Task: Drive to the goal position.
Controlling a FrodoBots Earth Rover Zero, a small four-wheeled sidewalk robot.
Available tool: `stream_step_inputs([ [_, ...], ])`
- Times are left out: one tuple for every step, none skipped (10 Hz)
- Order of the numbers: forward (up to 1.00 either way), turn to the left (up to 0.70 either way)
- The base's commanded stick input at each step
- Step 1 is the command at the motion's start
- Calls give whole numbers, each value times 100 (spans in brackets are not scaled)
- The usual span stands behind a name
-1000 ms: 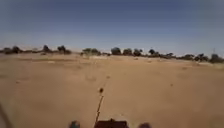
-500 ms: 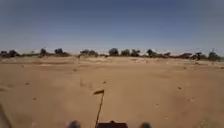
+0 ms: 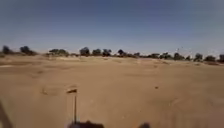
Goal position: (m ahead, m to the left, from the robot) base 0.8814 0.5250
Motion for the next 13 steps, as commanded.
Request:
stream_step_inputs([
  [70, 0],
  [70, 0],
  [70, 0],
  [70, 0],
  [70, 0],
  [70, 0],
  [70, 0],
  [70, 0],
  [70, 0],
  [70, 0],
  [70, 0],
  [70, 0],
  [70, 0],
])
